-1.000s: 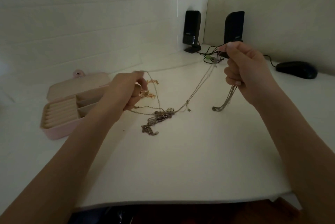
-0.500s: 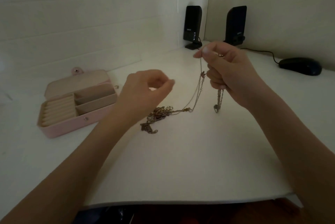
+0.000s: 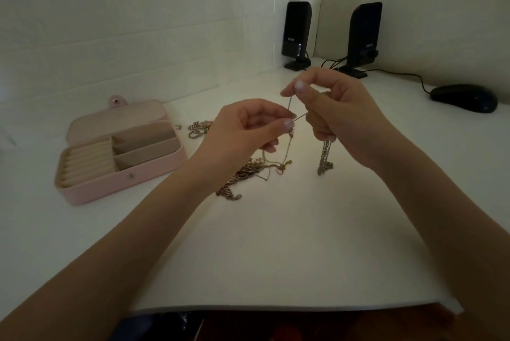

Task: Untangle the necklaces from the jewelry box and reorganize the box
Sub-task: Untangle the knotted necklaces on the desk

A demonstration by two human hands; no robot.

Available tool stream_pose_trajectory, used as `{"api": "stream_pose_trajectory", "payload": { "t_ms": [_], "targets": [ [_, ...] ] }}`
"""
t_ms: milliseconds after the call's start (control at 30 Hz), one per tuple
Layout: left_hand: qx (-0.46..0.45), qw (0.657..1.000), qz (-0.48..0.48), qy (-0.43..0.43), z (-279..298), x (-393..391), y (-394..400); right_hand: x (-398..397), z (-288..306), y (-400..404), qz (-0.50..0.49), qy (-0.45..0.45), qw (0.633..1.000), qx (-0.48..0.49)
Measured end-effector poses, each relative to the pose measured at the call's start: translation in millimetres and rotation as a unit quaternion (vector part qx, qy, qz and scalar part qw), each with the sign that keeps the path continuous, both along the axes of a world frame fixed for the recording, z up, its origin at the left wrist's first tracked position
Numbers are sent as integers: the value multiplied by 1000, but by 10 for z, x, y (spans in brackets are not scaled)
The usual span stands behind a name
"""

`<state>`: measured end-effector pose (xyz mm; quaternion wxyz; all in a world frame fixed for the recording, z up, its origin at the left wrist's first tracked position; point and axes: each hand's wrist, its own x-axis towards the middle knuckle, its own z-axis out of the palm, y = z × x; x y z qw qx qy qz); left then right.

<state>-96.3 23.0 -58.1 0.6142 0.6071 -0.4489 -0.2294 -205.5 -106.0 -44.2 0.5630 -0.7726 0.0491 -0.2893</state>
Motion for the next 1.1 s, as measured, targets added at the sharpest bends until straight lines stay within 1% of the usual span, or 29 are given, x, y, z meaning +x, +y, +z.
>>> {"api": "stream_pose_trajectory", "payload": {
  "t_ms": [167,300,400,600,700,800,967,1100],
  "targets": [
    [34,999,-31,29,-4,52,40,-5,-2,-3,-11,10,1000,-9],
    [40,998,-38,20,4,86,54,-1,0,-12,-44,13,999,-16],
    [45,998,-41,26,19,84,68,17,-5,-14,-85,27,994,-59],
    [83,995,-48,15,21,98,77,33,-22,4,-99,25,990,-96],
    [101,993,-54,20,47,100,88,29,-13,28,-82,21,993,-84],
    [109,993,-47,-23,63,49,110,25,-9,41,-61,17,996,-65],
    [99,994,-32,-33,56,53,104,16,-5,42,-47,5,998,-36],
    [108,989,-2,-96,5,69,75,11,-6,61,-10,9,1000,-25]
  ]
}}
